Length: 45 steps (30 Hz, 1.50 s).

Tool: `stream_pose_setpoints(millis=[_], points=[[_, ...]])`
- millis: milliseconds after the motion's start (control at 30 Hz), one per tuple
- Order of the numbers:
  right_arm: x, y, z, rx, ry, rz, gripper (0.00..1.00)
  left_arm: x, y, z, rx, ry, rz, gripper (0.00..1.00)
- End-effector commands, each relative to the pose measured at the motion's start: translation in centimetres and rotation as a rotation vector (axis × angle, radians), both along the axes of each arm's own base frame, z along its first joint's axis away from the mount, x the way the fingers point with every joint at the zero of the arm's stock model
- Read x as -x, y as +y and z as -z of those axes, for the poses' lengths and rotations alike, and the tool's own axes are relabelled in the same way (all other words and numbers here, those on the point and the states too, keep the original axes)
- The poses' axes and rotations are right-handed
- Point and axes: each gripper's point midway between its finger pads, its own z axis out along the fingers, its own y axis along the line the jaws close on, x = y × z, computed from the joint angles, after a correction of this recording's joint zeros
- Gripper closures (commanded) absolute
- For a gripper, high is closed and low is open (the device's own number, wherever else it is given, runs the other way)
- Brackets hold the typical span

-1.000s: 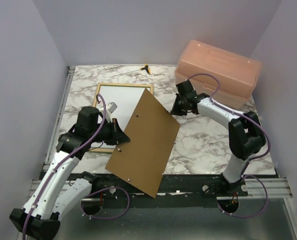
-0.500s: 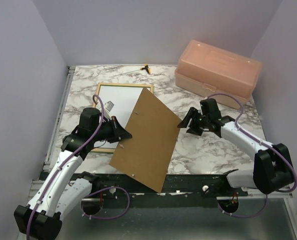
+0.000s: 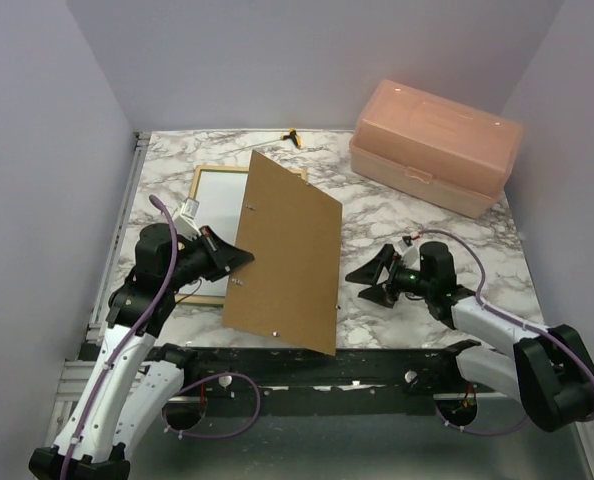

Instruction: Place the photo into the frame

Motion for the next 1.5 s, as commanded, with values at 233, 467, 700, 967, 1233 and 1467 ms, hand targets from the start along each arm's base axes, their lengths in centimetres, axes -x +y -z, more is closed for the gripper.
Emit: stream_pose_setpoints(millis=[233,467,700,967,1233,1467], points=[[-0.7,2.9,-6.9,-0.357,-0.175,-0.126,0.07,0.8,-1.6,-7.1,0.200,-0.174,0.083,1.00],[-0.3,3.1,-8.8,-0.440,-0.224,-0.144,0.21,1.0,-1.8,-7.4,0.220,-0.186,0.098,1.00],[1.2,2.8,-13.1,-0.588,-0.334,-0.196,0.52,0.7,-2.0,-6.1,0.227,-0.161,0.100,1.00],[1.4,3.0,-14.9,-0.608,-0.371,-0.244,0.64,0.4,-2.4,-5.0,0.234,-0.130,0.123,1.00],[2.1,2.8,-16.6,-0.642,-0.424,-0.273,0.87,0.4,-2.6,-4.6,0.213,-0.131,0.143,1.00],[2.3,2.8,-16.1,-0.630,-0.435,-0.274,1.00,0.1,-1.7,-3.4,0.122,-0.130,0.103,0.60]])
